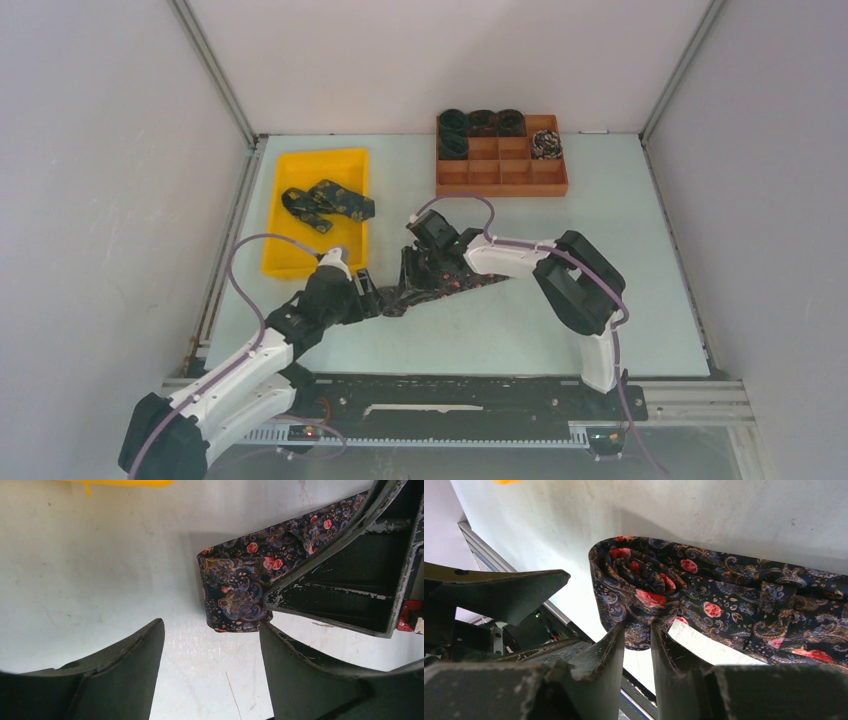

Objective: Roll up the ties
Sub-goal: Roll the tie at the center of the board.

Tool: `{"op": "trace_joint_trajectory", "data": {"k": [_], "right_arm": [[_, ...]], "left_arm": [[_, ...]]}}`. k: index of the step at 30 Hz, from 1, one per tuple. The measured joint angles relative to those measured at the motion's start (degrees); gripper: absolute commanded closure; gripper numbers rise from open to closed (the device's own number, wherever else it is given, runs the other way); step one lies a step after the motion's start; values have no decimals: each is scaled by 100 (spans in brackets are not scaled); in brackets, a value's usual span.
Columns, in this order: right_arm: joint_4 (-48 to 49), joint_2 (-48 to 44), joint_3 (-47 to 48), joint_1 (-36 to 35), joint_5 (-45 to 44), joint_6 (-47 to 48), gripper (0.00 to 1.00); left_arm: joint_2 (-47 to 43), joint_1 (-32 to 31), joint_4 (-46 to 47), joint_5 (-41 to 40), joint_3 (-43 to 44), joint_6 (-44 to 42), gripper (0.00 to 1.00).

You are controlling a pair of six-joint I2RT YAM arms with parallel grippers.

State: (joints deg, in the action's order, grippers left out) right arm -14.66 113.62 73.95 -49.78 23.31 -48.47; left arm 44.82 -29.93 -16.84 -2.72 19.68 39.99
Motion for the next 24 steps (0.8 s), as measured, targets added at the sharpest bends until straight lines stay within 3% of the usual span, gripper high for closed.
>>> {"op": "trace_joint_trajectory", "data": {"k": [24], "right_arm": [[162,343,48,380,459,227,75]], "left_arm": [[1578,236,1574,1049,-125,48,28]]}}
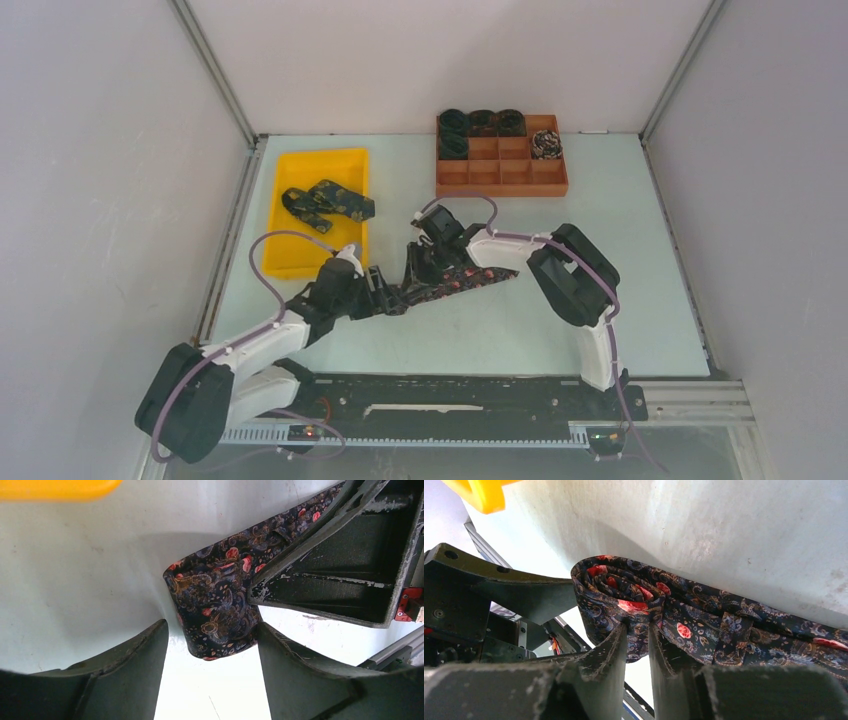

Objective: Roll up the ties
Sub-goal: Roll the tie at the center of the board.

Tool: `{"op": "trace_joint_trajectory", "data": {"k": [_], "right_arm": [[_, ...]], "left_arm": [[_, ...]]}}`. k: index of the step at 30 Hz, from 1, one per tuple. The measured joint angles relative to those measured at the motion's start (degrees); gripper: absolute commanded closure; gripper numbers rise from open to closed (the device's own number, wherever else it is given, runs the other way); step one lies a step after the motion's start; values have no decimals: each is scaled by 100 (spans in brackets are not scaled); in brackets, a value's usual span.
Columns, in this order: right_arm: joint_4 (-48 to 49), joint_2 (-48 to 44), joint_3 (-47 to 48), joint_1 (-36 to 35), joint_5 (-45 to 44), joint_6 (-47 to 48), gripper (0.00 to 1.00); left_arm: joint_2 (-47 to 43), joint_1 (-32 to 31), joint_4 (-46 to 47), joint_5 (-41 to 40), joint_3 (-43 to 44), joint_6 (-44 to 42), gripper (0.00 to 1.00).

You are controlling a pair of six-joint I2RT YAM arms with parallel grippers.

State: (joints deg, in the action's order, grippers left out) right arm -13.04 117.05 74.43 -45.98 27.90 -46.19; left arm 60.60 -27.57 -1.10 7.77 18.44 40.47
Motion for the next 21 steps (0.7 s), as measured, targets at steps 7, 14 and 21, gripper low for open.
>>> {"op": "trace_joint_trajectory", "data": {"k": [7,14,21], "right_arm": [[131,11,0,85,98,46,75],[175,11,0,151,234,142,75],[160,7,0,208,302,234,75]], "left_arm": [[260,11,328,52,0,11,32],[560,17,730,151,2,74,39],[669,28,822,157,2,153,54]]}}
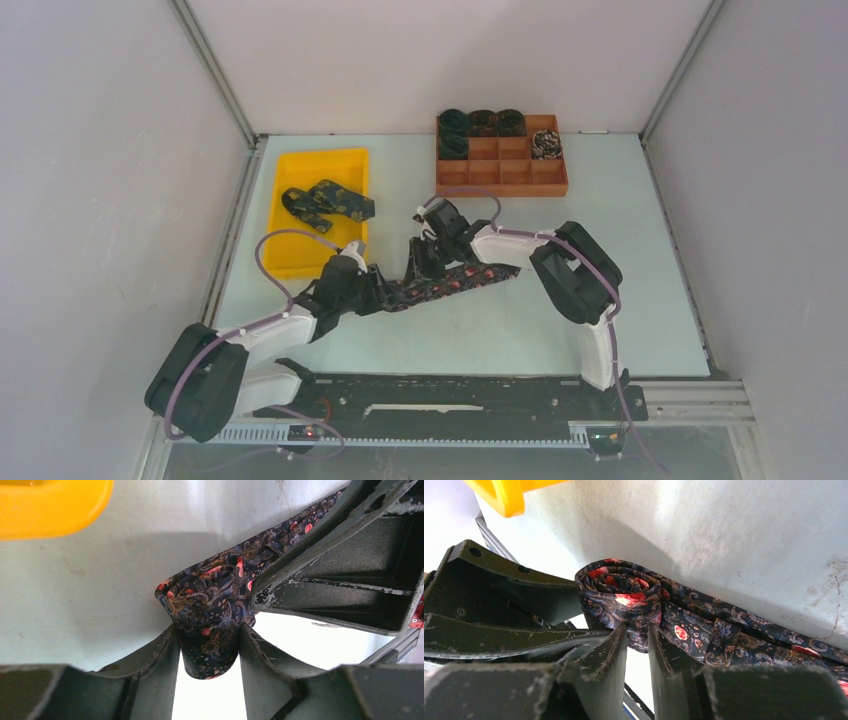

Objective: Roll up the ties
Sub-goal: Roll the tie at the center of the board.

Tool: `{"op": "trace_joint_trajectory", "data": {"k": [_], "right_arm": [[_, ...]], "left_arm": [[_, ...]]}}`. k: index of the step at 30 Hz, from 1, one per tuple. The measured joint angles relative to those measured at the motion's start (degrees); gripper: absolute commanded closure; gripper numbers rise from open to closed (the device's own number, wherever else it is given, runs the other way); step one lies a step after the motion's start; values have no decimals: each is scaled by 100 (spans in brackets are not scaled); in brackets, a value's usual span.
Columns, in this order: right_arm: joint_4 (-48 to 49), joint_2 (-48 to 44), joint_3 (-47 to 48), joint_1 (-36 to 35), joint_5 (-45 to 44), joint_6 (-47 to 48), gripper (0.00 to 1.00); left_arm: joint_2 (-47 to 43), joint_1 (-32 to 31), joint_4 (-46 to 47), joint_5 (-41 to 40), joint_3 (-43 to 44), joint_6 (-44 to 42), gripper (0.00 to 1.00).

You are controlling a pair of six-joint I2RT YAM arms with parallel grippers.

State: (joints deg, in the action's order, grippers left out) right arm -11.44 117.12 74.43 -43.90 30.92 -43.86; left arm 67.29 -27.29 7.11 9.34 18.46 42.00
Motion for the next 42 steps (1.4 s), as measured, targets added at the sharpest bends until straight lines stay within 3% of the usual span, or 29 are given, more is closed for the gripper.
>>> {"op": "trace_joint_trajectory", "data": {"k": [8,15,27,42], "right_arm": [[-46,-66,0,264,24,216,75],[-282,-70,2,448,-308,411,76],[-769,-83,46,98,-960,393,78],[-1145,-793,33,417,-1161,358,77]], "left_arm": [[22,7,-20,2,0,0,65],[22,7,-319,-22,151,-85,68],[20,4,-1856,-479,944,-527,71],[774,-409,-3598,-1617,2218,-960,73]]}}
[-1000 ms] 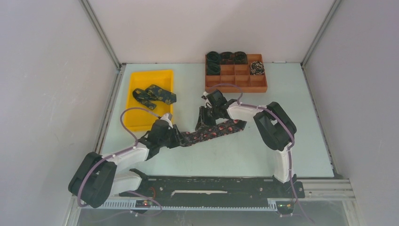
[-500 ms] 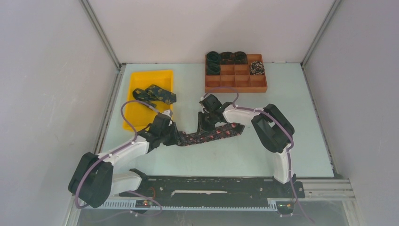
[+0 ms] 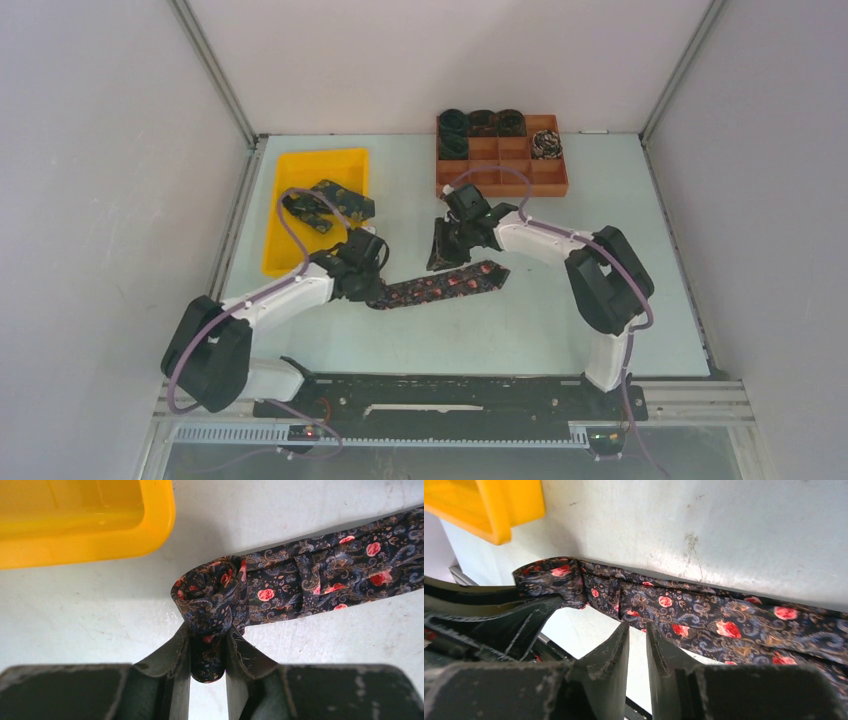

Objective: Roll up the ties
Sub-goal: Roll the tie at the center of the board.

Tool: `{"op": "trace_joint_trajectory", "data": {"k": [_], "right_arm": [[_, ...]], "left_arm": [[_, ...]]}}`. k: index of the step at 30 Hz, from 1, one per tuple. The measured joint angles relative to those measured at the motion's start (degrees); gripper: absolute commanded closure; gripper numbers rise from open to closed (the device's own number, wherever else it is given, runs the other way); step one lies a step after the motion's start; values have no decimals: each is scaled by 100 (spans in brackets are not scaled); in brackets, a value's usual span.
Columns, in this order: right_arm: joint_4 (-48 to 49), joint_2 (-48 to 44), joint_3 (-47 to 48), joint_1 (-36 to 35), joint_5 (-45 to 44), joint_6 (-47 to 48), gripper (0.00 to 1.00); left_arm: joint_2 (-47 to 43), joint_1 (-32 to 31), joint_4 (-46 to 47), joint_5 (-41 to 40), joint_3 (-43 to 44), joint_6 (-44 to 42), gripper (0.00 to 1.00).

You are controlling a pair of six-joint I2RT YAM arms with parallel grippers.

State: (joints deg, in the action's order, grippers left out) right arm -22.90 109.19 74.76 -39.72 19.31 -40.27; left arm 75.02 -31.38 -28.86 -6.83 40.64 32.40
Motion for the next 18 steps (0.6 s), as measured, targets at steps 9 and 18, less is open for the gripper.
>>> {"op": "trace_joint_trajectory", "data": {"k": [9,18], "right_arm": [[-11,-649,-376,315,-28,22,77],[-74,-1086,-765,728,-26,79,77]], "left_arm": [[841,-560,-1075,-1049,964,-9,74],[2046,-1198,-2057,-2033,1991,42,74]]}}
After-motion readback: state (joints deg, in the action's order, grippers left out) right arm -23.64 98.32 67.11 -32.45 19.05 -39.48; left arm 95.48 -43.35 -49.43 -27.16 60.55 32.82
